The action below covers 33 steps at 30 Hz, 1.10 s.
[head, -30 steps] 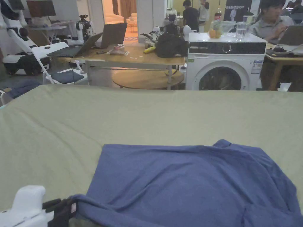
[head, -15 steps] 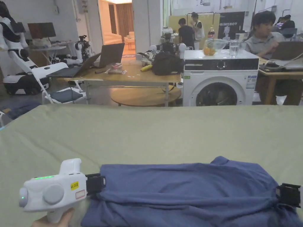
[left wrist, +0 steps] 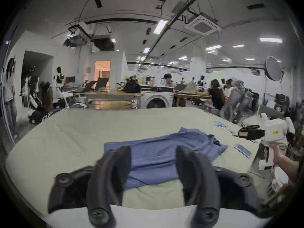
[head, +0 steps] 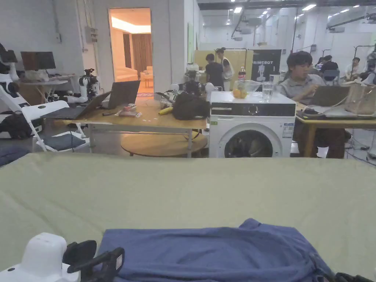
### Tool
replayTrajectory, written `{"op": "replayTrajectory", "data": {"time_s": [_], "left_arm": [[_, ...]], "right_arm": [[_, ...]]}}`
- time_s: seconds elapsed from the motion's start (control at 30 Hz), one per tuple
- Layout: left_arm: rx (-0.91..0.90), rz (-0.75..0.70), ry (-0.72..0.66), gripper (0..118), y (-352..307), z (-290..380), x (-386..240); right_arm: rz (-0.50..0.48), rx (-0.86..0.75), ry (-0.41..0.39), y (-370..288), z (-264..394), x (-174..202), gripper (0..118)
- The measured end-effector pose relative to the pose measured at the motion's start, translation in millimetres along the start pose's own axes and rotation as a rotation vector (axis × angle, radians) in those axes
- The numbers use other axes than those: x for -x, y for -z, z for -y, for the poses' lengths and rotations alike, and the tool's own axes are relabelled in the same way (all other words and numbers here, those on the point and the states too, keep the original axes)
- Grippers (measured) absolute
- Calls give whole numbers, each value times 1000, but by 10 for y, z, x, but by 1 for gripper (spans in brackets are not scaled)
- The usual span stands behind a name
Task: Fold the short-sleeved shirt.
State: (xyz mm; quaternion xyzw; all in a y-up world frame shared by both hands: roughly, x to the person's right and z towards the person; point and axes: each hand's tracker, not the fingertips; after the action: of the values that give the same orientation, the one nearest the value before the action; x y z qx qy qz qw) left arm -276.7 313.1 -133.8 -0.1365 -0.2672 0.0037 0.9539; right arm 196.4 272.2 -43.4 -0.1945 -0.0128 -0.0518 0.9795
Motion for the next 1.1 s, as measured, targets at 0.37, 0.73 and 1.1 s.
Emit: {"op": "replayTrajectory", "data": {"time_s": [0.37, 0.73, 1.1], "left_arm": [[121, -45, -202, 0, -299, 524, 199], [511, -203, -372, 46, 1385, 889, 1155], [666, -237, -252, 3, 1775, 994, 1064]], "right_arm": [[-40, 15, -25, -347, 275, 109, 0], [-31, 44, -6, -336, 279, 5, 0], [114, 211, 65, 541, 21, -485, 56]]}}
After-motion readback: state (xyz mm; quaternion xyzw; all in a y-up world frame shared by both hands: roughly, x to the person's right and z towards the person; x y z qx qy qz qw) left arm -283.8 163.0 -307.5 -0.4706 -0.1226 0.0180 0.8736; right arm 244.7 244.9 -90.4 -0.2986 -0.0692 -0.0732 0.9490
